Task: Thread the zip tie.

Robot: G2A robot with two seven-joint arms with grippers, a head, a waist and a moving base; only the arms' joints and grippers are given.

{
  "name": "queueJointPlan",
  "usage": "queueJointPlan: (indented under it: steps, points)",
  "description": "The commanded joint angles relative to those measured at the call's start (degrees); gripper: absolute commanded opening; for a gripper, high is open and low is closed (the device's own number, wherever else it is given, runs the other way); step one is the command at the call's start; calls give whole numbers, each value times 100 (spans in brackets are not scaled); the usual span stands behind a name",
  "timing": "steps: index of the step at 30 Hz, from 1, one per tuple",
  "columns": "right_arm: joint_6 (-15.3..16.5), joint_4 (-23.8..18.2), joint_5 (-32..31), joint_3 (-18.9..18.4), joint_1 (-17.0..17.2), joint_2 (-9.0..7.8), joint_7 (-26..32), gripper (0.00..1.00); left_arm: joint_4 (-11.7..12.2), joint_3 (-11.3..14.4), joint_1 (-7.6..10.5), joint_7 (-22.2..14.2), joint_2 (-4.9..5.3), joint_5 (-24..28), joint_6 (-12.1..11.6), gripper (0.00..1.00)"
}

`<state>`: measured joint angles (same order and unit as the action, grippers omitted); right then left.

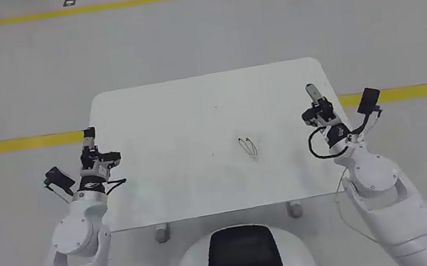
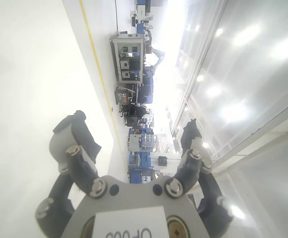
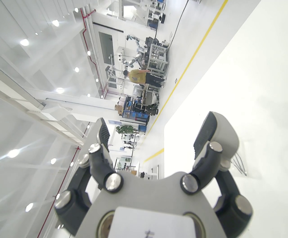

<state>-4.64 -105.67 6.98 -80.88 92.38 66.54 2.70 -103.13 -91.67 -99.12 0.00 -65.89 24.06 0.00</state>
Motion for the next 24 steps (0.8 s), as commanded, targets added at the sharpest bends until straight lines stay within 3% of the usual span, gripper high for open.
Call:
queueJointPlan:
  steps: [1,21,24]
  points:
    - [4,0,8,-10,3,-1,0,100,0,0,0,0,0,0,0,100]
    - [4,0,8,-10,3,-1,0,100,0,0,0,0,0,0,0,100]
    - [-165,-337,-647,308,50,25,-351,100,0,0,0,0,0,0,0,100]
